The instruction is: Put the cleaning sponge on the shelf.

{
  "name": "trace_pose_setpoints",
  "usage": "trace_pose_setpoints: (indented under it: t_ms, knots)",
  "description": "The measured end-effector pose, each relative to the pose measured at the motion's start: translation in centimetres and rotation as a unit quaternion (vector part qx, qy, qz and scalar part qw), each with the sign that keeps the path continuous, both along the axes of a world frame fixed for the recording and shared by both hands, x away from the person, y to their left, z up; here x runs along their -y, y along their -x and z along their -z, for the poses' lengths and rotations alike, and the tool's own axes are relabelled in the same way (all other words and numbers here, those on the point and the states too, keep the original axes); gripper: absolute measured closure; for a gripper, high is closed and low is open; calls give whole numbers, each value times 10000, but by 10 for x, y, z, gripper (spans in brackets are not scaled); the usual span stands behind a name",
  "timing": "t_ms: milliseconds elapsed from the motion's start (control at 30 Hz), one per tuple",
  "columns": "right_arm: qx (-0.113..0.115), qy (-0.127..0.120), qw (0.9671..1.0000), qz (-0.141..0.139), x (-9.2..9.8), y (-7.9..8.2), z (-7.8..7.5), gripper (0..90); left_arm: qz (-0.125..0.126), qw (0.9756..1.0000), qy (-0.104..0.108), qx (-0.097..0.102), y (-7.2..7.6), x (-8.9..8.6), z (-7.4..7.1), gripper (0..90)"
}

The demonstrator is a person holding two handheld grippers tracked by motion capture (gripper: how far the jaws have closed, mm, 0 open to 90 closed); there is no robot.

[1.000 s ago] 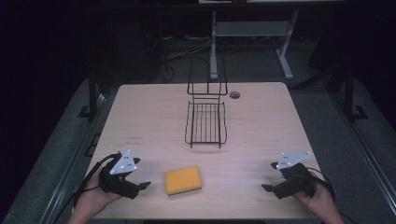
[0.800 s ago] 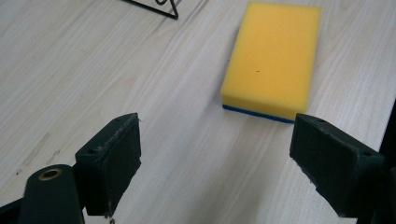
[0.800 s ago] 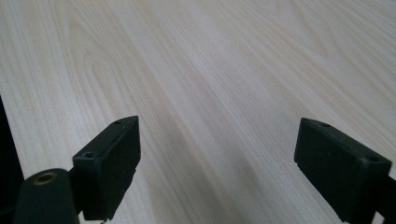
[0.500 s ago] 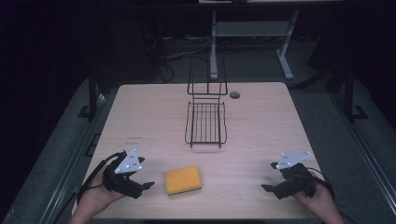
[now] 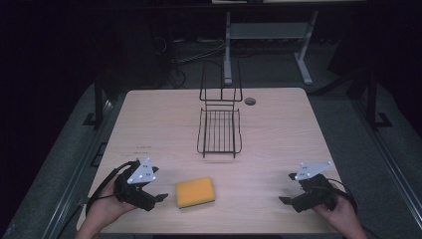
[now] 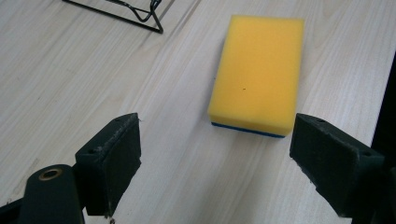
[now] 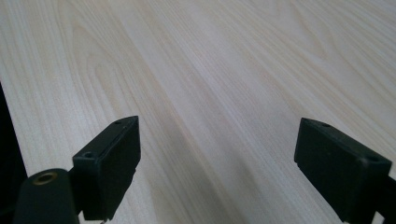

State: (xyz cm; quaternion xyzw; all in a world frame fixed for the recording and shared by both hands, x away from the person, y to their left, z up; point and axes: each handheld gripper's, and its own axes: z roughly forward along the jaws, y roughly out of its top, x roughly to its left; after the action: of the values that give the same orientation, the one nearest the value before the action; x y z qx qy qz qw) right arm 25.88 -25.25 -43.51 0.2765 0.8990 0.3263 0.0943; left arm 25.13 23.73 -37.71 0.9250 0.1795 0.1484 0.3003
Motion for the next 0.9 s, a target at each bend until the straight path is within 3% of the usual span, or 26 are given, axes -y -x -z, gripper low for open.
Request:
trace_pose_setpoints:
  t_ms: [900]
  knots:
    - [-15,-24,10000,-5,0,0,0,142,260,9996,-116,-77,-5,16,-2,159]
